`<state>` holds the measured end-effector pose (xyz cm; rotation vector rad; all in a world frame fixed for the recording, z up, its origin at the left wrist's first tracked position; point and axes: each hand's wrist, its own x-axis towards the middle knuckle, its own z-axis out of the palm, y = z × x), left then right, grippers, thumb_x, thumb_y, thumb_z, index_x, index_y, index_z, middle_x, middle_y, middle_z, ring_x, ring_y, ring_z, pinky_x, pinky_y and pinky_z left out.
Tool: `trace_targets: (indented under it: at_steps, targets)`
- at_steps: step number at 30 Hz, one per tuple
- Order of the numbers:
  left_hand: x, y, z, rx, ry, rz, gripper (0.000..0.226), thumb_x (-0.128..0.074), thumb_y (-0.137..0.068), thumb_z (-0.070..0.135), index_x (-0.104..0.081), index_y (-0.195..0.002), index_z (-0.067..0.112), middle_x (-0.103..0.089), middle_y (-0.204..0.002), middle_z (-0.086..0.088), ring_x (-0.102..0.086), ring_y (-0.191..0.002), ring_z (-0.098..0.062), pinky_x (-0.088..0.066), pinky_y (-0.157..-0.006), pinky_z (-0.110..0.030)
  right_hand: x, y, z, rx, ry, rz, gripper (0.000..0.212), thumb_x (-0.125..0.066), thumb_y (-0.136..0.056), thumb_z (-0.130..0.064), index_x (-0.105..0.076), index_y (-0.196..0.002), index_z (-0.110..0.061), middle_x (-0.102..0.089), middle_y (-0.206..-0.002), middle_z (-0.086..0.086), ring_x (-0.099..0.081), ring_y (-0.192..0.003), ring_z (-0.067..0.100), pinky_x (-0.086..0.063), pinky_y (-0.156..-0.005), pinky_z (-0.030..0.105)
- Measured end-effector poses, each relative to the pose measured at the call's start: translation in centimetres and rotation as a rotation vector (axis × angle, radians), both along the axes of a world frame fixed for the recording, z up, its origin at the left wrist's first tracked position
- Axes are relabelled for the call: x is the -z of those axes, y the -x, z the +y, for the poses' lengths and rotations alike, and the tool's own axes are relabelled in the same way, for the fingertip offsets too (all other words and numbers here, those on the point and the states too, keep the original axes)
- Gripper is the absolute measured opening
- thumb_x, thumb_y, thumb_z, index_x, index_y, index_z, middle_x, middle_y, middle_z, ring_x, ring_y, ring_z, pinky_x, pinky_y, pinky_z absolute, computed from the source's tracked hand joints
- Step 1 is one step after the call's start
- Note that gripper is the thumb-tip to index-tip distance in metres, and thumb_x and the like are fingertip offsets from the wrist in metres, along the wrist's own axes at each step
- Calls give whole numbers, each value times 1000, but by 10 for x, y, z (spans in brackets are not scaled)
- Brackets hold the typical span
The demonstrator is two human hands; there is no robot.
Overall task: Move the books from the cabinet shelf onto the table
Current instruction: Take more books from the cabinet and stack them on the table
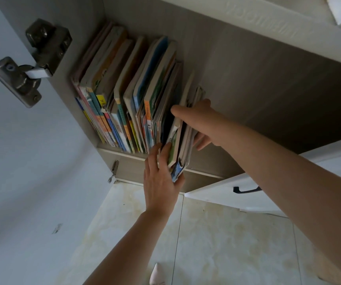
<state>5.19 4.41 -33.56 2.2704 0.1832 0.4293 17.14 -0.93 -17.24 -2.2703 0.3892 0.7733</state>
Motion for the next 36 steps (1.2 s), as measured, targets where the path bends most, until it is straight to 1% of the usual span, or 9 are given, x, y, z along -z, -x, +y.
trace_targets:
  at_steps: [8,12,18,23,25,27,29,31,36]
  targets:
    - [-3,-3,-5,69,432,58,90,-74,-75,5,-16,-141,29,-41,-145,-3,-52,-127,-21,-58,-87,-41,0,5,1,-24,-33,91,83,-62,-82,-27,-9,-145,-19,-62,-100,16,-69,-77,31,-60,-68,51]
    - [-4,-6,-10,14,697,93,91,-74,-69,4,-25,-141,32,-47,-139,1,-49,-128,-19,-55,-93,-42,3,9,-3,-1,-59,58,76,-62,-88,-26,-8,-142,-19,-58,-98,15,-68,-73,26,-61,-66,47]
    - [-5,-5,-14,35,596,14,83,-75,-66,1,-41,-140,20,-48,-134,-1,-47,-127,-17,-45,-96,-11,4,17,-12,15,-88,39,80,-62,-87,-18,-5,-142,-19,-53,-106,15,-67,-81,29,-61,-63,46]
    - [2,15,-3,-10,669,23,72,-69,-67,-2,-47,-130,23,-53,-122,-1,-55,-119,-22,-54,-92,-44,10,28,-24,-9,-86,63,83,-76,-76,-28,-15,-132,-27,-62,-100,14,-71,-74,29,-61,-60,45]
    - [2,20,5,-14,686,25,69,-69,-69,-6,-48,-128,24,-55,-121,-1,-56,-119,-21,-53,-94,-42,13,24,-38,12,-109,50,82,-75,-73,-51,-23,-132,-27,-63,-103,12,-72,-74,27,-61,-60,45]
    - [1,21,13,-8,686,26,65,-72,-72,-9,-49,-128,14,-57,-121,-3,-57,-119,-15,-53,-95,-34,19,12,-56,151,-242,113,67,-58,-83,-61,-36,-131,-21,-65,-107,13,-72,-82,28,-60,-66,49]
    - [1,21,23,15,679,30,64,-73,-73,-9,-47,-130,7,-57,-123,-2,-56,-121,-8,-52,-95,-28,28,1,-74,310,-367,156,43,-47,-96,-47,-47,-127,-17,-69,-109,15,-73,-87,27,-59,-73,51]
    - [3,21,30,21,679,34,64,-73,-74,-9,-48,-130,9,-58,-124,4,-55,-121,-6,-53,-94,-28,41,-3,-84,230,-265,48,27,-48,-99,-26,-49,-125,-20,-67,-115,11,-72,-90,22,-60,-76,45]
    - [7,25,43,52,689,63,63,-76,-74,-3,-49,-130,12,-59,-123,8,-56,-121,-6,-55,-93,-40,56,-2,-80,-183,-103,-5,77,-63,-89,-9,-19,-147,-33,-43,-138,2,-47,-124,22,-52,-95,43]
